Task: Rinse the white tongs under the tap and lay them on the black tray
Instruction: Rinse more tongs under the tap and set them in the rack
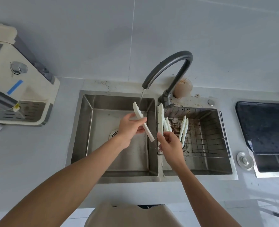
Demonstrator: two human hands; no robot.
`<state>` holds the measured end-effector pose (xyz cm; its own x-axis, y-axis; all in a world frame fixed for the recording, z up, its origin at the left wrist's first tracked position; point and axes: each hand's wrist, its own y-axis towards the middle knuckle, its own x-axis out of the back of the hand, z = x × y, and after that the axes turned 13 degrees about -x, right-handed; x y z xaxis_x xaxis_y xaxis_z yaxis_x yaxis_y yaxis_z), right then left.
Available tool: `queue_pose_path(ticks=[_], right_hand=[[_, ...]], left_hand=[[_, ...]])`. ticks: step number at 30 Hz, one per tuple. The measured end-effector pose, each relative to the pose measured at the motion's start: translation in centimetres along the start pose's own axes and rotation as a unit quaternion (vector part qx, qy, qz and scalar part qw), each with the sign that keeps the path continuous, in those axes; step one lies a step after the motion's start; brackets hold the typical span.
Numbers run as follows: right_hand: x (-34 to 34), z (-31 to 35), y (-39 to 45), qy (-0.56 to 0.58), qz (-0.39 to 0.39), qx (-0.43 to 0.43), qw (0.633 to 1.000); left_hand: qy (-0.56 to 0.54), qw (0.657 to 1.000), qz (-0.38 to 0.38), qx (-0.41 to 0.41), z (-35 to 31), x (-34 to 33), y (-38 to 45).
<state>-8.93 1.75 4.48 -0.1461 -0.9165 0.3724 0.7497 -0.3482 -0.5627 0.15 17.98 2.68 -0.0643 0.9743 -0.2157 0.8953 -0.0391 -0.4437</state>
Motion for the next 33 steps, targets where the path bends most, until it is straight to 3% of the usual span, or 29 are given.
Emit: queue_pose_path(ticks=[4, 9, 21, 33], right_hand=[[0.2, -0.5, -0.1, 0.106, 0.023, -0.058, 0.992], [0.5, -1.6, -0.3, 0.133, 0.027, -0.087, 0.987], [3.7, -4.1, 0.0, 0.134, 0.001, -0.119, 0.984], [10.2, -6.8, 6.6, 0.045, -0.012, -0.186, 0.981]], left_hand=[[0.011, 1.000, -0.001, 0.014, 0.5, 0.0, 0.1], [0.013, 1.000, 0.006, 0.022, 1.3, -0.3, -0.2], [0.098, 0.991, 0.090, 0.008, 2.8, -4.3, -1.4], [0.187, 0.977, 0.095, 0.032, 7.7, -14.1, -0.6]])
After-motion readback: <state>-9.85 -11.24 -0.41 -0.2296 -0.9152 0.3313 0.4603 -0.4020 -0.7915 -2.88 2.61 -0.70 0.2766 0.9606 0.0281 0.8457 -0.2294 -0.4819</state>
